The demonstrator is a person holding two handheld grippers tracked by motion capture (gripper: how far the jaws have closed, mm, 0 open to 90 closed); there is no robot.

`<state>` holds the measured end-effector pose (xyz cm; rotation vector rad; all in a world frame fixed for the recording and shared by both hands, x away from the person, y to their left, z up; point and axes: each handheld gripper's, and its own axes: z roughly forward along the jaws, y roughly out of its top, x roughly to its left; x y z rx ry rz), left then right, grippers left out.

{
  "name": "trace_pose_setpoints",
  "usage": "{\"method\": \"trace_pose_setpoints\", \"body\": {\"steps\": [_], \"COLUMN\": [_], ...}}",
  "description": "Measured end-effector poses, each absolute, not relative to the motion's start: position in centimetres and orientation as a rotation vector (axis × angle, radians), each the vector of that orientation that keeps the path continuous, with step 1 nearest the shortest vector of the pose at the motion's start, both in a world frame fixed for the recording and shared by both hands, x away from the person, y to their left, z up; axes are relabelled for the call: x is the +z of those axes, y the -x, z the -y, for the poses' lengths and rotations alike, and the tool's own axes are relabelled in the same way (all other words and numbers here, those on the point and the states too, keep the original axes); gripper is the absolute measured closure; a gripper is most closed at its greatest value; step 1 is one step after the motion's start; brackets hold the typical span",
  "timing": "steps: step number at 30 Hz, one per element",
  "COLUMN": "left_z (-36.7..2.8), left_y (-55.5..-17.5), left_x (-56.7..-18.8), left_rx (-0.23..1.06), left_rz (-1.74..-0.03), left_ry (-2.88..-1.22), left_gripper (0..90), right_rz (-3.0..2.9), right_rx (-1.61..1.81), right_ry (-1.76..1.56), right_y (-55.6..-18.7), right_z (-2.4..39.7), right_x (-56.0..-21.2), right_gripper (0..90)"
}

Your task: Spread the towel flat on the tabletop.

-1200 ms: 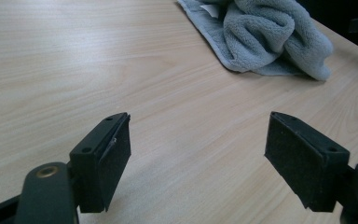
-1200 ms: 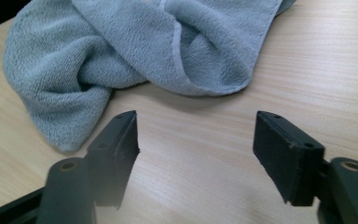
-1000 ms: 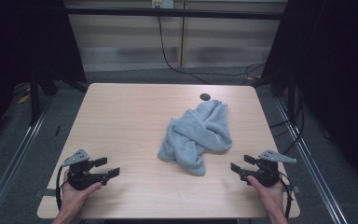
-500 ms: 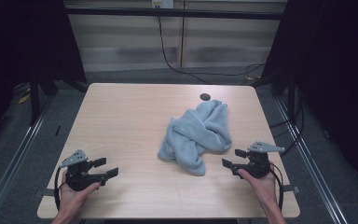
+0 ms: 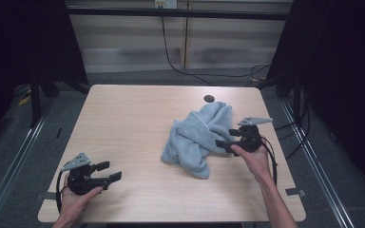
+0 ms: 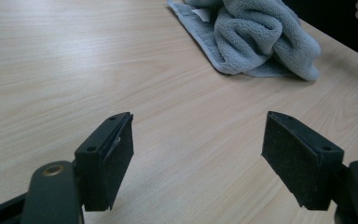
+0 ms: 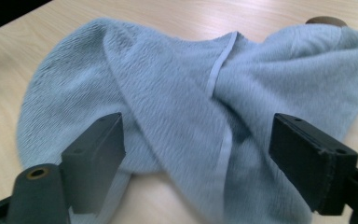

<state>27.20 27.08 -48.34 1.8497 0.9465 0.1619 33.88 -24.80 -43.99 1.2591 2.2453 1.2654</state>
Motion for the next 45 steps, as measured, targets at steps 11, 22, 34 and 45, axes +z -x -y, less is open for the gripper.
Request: {"method": "trace_pose_setpoints", "body": {"steps": [11, 22, 34, 45], "left_z": [-27.4, -27.5, -27.7, -26.0], "left_y": [-27.1, -27.2, -27.1, -27.9], "left_x": [-48.2, -48.2, -48.1, -47.6], "left_rx": [0.166, 0.163, 0.17, 0.174], "left_rz": [-0.937, -0.94, -0.956, -0.94], "left_ry": [-1.849, -1.846, -1.827, -1.85], "left_gripper": [26.3, 26.2, 26.3, 27.5], "right_rz": [-2.316, -2.349, -2.486, -2.608], "right_rx": [1.225, 1.107, 1.218, 1.26], "right_ry": [-1.317, -1.326, -1.133, -0.973], "right_y": [-39.6, -39.5, -34.3, -30.5], "right_z": [23.0, 21.8, 16.6, 13.5], "right_x": [-47.2, -49.6, -49.8, -49.7], "right_gripper": [13.9, 59.0, 63.3, 62.6]}}
